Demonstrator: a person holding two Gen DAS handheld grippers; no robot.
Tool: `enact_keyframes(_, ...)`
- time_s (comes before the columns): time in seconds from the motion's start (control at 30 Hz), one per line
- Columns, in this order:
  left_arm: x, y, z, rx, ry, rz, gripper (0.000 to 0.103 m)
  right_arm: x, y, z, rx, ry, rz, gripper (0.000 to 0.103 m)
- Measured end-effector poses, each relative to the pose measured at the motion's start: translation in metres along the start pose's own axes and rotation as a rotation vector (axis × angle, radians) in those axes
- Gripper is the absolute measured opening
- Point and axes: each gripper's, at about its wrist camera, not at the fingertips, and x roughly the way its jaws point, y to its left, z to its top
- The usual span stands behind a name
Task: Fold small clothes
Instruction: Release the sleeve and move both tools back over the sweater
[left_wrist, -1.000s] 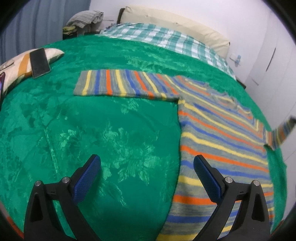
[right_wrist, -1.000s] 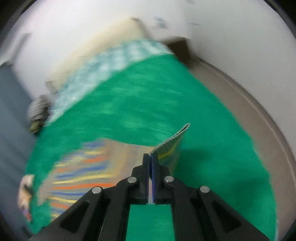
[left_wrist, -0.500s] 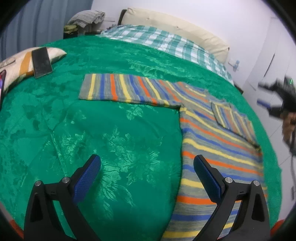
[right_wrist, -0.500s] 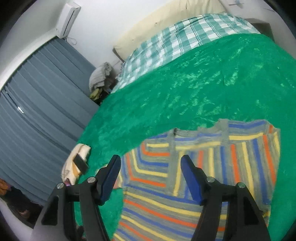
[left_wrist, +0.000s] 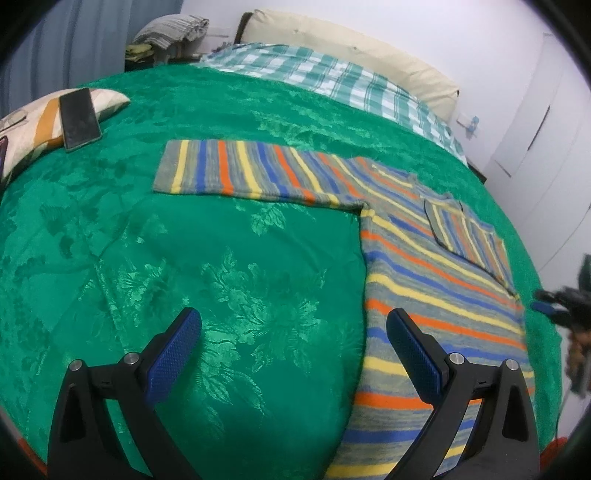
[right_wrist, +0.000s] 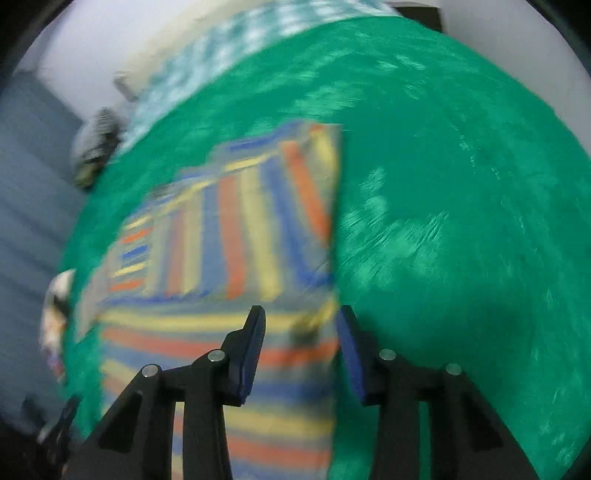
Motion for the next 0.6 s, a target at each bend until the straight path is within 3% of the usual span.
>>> enact_keyframes(0.03, 0.0, -0.002, -0.001, 0.004, 0.003, 0.001, 0.101, -0.003, 0.004, -0.013, -0.019, 0.023, 0.05, 0.056)
enact_keyframes(0.1, 0.0, -0.006, -0.005, 0.014, 0.006, -0.004, 0.101, -0.002, 0.013, -0.057, -0.067, 0.112, 0.16, 0.066)
enact_keyframes(0.17, -0.006, -0.012, -0.011, 0.038, -0.002, -0.019, 0.101, 0.001, 0.007, -0.095, -0.085, 0.179, 0.17, 0.066)
enact_keyframes(0.2, -0.009, -0.016, -0.013, 0.055, -0.006, -0.026, 0.101, 0.0, 0.0, -0.115, -0.09, 0.2, 0.14, 0.066)
enact_keyframes(0.3, -0.024, -0.031, -0.026, 0.148, -0.012, -0.039, 0.101, -0.029, -0.032, -0.155, -0.035, 0.142, 0.044, 0.039)
enact_keyframes(0.37, -0.033, -0.047, -0.037, 0.217, -0.006, -0.07, 0.101, -0.063, -0.039, -0.168, -0.023, 0.051, -0.105, 0.043)
enact_keyframes(0.4, -0.036, -0.056, -0.042, 0.249, 0.001, -0.096, 0.101, -0.081, -0.033, -0.175, -0.046, 0.002, -0.112, 0.043)
enact_keyframes(0.47, -0.04, -0.08, -0.056, 0.326, 0.026, -0.158, 0.101, -0.094, -0.014, -0.187, -0.08, -0.032, -0.015, 0.045)
enact_keyframes(0.53, -0.039, -0.103, -0.072, 0.396, 0.055, -0.191, 0.101, -0.09, 0.008, -0.201, -0.12, -0.011, 0.109, 0.06)
enact_keyframes(0.6, -0.026, -0.127, -0.095, 0.492, 0.159, -0.198, 0.101, -0.075, 0.023, -0.214, -0.133, 0.034, 0.158, 0.061)
